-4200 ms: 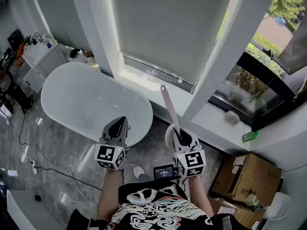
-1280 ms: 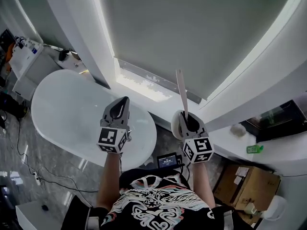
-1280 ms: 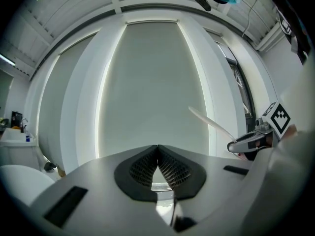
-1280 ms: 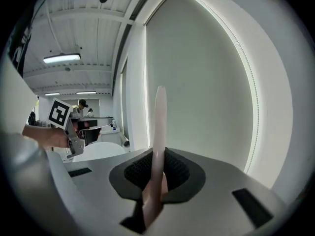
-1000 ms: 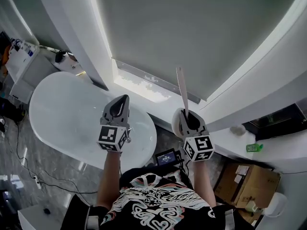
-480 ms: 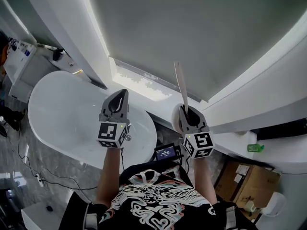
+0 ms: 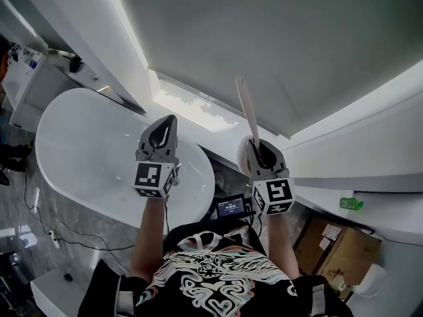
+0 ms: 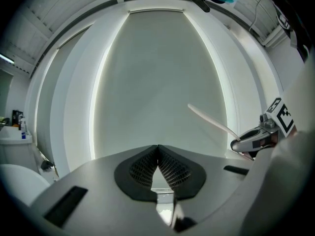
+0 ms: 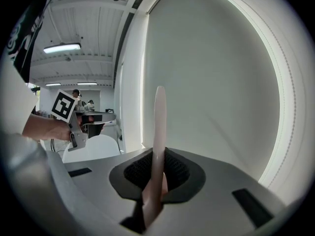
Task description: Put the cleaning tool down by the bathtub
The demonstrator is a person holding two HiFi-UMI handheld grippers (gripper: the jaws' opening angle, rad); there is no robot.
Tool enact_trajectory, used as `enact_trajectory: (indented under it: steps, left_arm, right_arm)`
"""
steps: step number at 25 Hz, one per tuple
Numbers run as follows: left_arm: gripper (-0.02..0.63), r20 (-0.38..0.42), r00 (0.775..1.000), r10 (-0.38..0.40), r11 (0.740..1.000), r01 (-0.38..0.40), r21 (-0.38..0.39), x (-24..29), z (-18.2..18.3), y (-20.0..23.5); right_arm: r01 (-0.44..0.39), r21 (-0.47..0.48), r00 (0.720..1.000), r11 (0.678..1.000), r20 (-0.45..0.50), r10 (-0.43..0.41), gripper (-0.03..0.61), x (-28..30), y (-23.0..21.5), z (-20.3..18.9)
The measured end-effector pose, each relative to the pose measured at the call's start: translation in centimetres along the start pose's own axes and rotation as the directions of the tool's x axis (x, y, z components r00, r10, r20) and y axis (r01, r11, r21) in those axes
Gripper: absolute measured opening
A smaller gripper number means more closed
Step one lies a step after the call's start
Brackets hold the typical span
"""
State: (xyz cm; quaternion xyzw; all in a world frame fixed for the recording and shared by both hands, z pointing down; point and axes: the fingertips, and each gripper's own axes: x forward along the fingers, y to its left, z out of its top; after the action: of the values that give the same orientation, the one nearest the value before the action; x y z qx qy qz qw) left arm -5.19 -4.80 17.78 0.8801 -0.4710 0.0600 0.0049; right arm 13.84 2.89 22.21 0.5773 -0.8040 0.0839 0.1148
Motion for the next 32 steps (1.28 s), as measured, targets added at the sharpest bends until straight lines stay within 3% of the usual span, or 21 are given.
enact_trajectory:
  steps: [19, 32]
  left_arm:
    - [0.017, -0.152, 0.988, -0.003, 0.999, -0.005, -0.053, 6.4, -8.7, 1.5]
    - [0.017, -0.248, 0.969, 0.003, 0.997, -0.022, -0.074, 8.9, -14.8, 0.9]
  right_arm:
    - [-0.070, -0.056, 0.987, 0.996, -0.146, 0.061, 0.058, 7.6, -2.1, -6.5]
    - [-0.156, -0.055, 0.960, 0.986, -0.244, 0.139, 0.058, 11.5, -3.1, -11.7]
